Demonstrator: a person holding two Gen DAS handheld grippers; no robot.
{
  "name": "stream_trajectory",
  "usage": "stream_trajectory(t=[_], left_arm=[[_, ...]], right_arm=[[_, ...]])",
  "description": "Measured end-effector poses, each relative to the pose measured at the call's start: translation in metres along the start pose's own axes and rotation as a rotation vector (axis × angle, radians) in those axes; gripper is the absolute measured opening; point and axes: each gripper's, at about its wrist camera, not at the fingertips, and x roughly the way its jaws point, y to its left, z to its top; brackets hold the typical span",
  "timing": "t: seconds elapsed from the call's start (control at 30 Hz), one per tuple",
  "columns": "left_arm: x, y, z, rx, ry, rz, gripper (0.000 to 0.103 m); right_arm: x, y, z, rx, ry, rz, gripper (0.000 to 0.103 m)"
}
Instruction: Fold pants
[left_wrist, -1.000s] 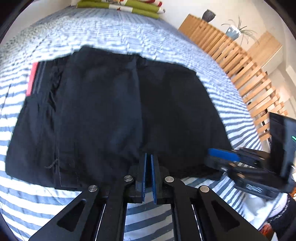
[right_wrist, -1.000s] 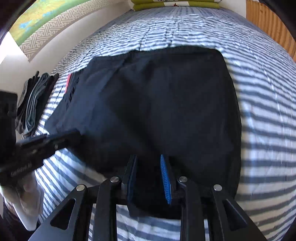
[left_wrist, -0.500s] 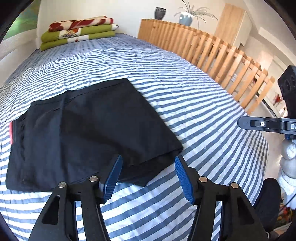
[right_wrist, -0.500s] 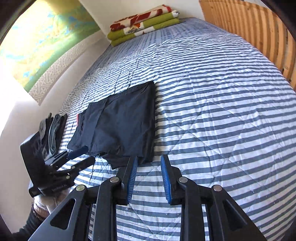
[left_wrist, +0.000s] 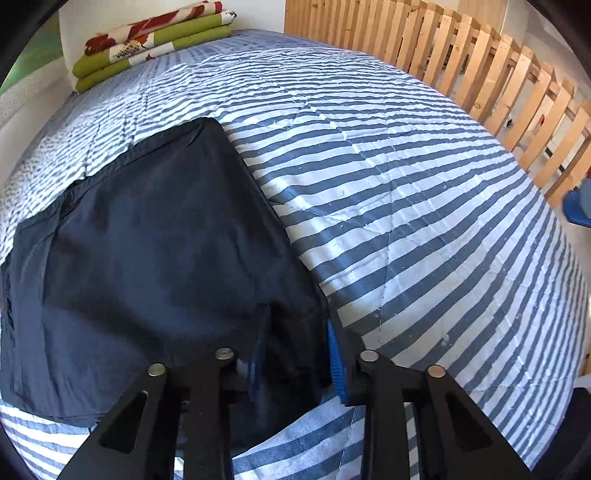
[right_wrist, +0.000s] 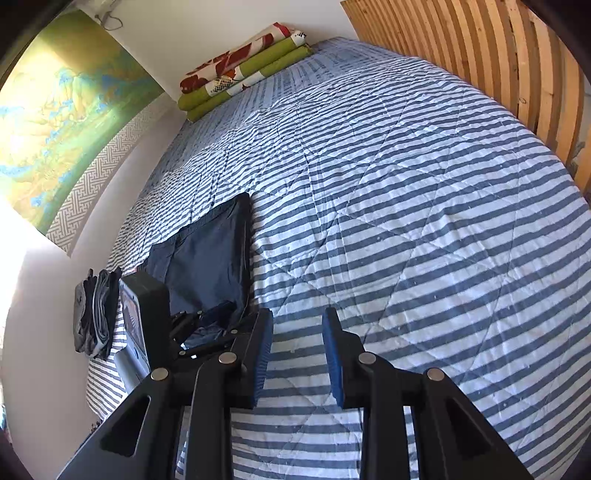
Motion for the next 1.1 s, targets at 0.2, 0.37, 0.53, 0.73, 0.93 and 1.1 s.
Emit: stream_trajectory(t=[0.2,0.37,0.53,0.73,0.93,1.1], left_arm=[[-0.024,0.025,0.0,-0.1,-0.031,-0.099,0.006],[-0.05,0.039,0.0,-0.154,-0.087,-0.167,0.006],[-0.066,0.039,-0.005,-0.137,-0.112,-0.181,0.006],[-0.066,0.041,-0.009,-0.146,-0.109,-0.226,0.006],[-0.089,0.027,-0.011,-0.129,-0.145,-0.301,0.006],[-0.119,0.002,-0.013,-0.1,-0.183,-0.412,0.006]], right_arm=[[0.062,0.022,0.051,-0.06,0.06,0.036,0.032],[0.139,0.035,0.084,0.003,0.162,0.126,0.04],[0.202,0.055,0.107,0.022,0.229,0.178,0.046],[0.23,0.075,0.118,0.011,0.224,0.174,0.02],[0.202,0.094,0.116,-0.057,0.173,0.096,0.005],[0.14,0.078,0.116,-0.01,0.107,0.046,0.005]])
